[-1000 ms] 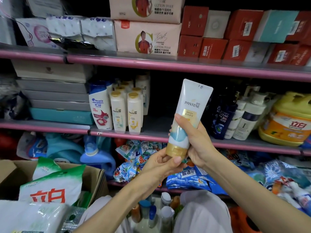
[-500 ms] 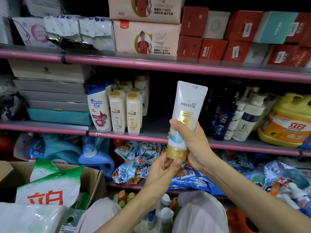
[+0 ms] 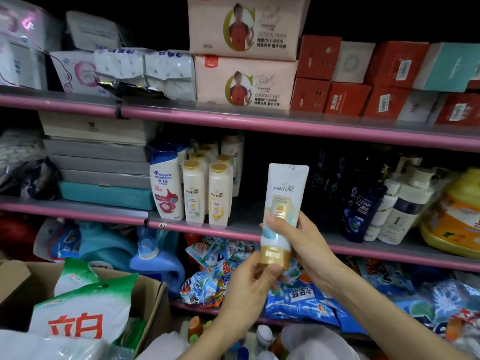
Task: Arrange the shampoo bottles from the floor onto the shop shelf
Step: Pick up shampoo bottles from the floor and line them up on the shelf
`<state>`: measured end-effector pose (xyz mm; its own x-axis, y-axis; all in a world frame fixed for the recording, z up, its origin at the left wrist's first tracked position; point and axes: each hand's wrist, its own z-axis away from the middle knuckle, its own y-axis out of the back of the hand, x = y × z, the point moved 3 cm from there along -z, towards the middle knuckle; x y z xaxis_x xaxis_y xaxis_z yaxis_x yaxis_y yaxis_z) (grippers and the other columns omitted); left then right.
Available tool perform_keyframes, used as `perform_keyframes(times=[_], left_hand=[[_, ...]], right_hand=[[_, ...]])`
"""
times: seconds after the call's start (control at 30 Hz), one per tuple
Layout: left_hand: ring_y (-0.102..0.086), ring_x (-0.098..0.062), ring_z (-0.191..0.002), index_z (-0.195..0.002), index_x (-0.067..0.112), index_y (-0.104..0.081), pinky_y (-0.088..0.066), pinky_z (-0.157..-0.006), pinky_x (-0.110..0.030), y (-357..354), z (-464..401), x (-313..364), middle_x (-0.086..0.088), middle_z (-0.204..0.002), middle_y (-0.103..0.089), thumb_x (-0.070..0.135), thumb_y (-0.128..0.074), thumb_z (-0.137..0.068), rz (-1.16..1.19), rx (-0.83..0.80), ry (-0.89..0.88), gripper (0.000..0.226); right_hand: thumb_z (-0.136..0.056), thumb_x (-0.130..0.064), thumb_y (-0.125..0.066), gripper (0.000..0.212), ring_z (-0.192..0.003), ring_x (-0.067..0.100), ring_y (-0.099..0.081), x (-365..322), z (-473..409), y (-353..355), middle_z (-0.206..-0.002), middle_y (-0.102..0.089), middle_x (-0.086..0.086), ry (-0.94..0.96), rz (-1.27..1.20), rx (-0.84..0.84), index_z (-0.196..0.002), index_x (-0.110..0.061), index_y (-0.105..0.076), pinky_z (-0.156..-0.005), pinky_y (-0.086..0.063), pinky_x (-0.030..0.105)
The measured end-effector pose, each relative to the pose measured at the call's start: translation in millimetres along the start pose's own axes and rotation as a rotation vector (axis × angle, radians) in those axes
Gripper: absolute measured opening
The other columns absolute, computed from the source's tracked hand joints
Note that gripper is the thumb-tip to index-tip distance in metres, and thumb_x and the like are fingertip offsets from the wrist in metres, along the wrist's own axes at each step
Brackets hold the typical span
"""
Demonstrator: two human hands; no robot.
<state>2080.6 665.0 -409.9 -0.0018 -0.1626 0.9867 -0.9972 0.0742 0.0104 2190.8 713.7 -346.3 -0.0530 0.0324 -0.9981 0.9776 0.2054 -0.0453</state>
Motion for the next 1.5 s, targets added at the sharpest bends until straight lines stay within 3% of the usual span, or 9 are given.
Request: perform_keyframes(times=[0.1, 0.27, 0.4, 0.5, 0.67, 0.9, 1.1, 1.27, 1.5], left_hand=[[-0.065, -0.003, -0.078, -0.097, 0.033, -0.061, -0.055, -0.074, -0.029, 12.4, -8.6, -6.0, 0.011, -0.087, -0.069, 0.081, -0.052, -0.064, -0.220, 0.031, 0.036, 0.059], [-0.060, 0.007, -0.083, -0.108, 0.029, -0.052, -0.047, -0.066, -0.009, 40.3, -41.9, -15.3, 0.015, -0.097, -0.063, 0.059, -0.053, -0.083, -0.312, 0.283, 0.144, 0.040], [-0.056, -0.013, -0.101, -0.123, 0.014, -0.048, -0.047, -0.092, -0.032, 71.1, -82.4, -13.9, 0.000, -0.118, -0.059, 0.037, -0.054, -0.093, -0.328, 0.614, 0.170, 0.039], [-0.044, -0.025, -0.120, -0.127, 0.015, -0.043, -0.036, -0.101, -0.043, 80.4, -106.4, -18.9, -0.004, -0.129, -0.051, 0.039, -0.058, -0.089, -0.500, 0.766, 0.239, 0.046], [-0.027, -0.028, -0.129, -0.138, 0.019, -0.033, -0.028, -0.100, -0.048, 78.0, -124.3, -45.6, -0.004, -0.142, -0.038, 0.047, -0.067, -0.079, -0.561, 0.849, 0.390, 0.073], [-0.029, -0.026, -0.124, -0.123, 0.021, -0.046, -0.026, -0.095, -0.045, 76.4, -134.3, -74.1, -0.003, -0.131, -0.046, 0.038, -0.081, -0.066, -0.522, 0.956, 0.389, 0.069], [-0.032, -0.028, -0.118, -0.114, 0.020, -0.045, -0.028, -0.095, -0.049, 73.5, -137.2, -82.4, -0.003, -0.122, -0.049, 0.031, -0.085, -0.059, -0.499, 1.026, 0.364, 0.069], [-0.034, -0.029, -0.116, -0.113, 0.020, -0.046, -0.029, -0.095, -0.050, 71.7, -137.7, -86.9, -0.003, -0.119, -0.050, 0.031, -0.084, -0.061, -0.513, 1.043, 0.337, 0.065], [-0.035, -0.029, -0.115, -0.108, 0.018, -0.051, -0.029, -0.094, -0.051, 72.3, -135.6, -88.5, -0.003, -0.114, -0.054, 0.028, -0.086, -0.059, -0.485, 1.080, 0.309, 0.061]], right_hand=[[-0.074, -0.029, -0.077, 0.043, -0.087, 0.015, -0.072, 4.7, -15.1, 2.7, -0.100, -0.073, -0.001, -0.003, 0.009, 0.010, -0.113, -0.027, -0.059, -0.068, -0.056, 0.025], [-0.076, -0.015, -0.077, 0.039, -0.088, 0.020, -0.071, 16.8, -54.0, 8.6, -0.098, -0.073, 0.003, 0.037, 0.045, 0.075, -0.112, -0.019, -0.060, -0.073, -0.057, 0.032], [-0.080, -0.009, -0.074, 0.037, -0.094, 0.022, -0.069, 32.8, -96.0, 14.8, -0.101, -0.072, 0.006, 0.052, 0.113, 0.138, -0.114, -0.013, -0.059, -0.084, -0.055, 0.039], [-0.080, -0.008, -0.074, 0.036, -0.093, 0.017, -0.069, 47.3, -128.3, 17.0, -0.101, -0.072, 0.004, 0.059, 0.141, 0.177, -0.113, -0.013, -0.059, -0.082, -0.055, 0.033], [-0.077, -0.016, -0.078, 0.032, -0.086, 0.000, -0.066, 80.8, -167.6, 13.1, -0.096, -0.070, -0.011, 0.042, 0.200, 0.218, -0.098, -0.031, -0.059, -0.066, -0.050, 0.012], [-0.082, -0.022, -0.073, 0.044, -0.096, 0.000, -0.062, 93.6, -222.6, -14.1, -0.108, -0.067, -0.011, 0.047, 0.264, 0.073, -0.121, -0.024, -0.054, -0.073, -0.047, 0.015], [-0.080, -0.015, -0.075, 0.046, -0.103, 0.007, -0.061, 84.2, -245.0, -31.8, -0.110, -0.066, -0.007, 0.030, 0.325, -0.109, -0.119, -0.024, -0.051, -0.078, -0.047, 0.016], [-0.081, -0.015, -0.074, 0.045, -0.108, 0.019, -0.062, 95.5, -240.3, -20.2, -0.118, -0.064, 0.000, 0.042, 0.422, -0.016, -0.117, -0.024, -0.049, -0.096, -0.049, 0.038], [-0.086, -0.013, -0.068, 0.037, -0.107, 0.013, -0.060, 96.0, -252.5, -31.1, -0.111, -0.062, -0.007, 0.123, 0.517, -0.005, -0.119, -0.020, -0.054, -0.082, -0.046, 0.018]])
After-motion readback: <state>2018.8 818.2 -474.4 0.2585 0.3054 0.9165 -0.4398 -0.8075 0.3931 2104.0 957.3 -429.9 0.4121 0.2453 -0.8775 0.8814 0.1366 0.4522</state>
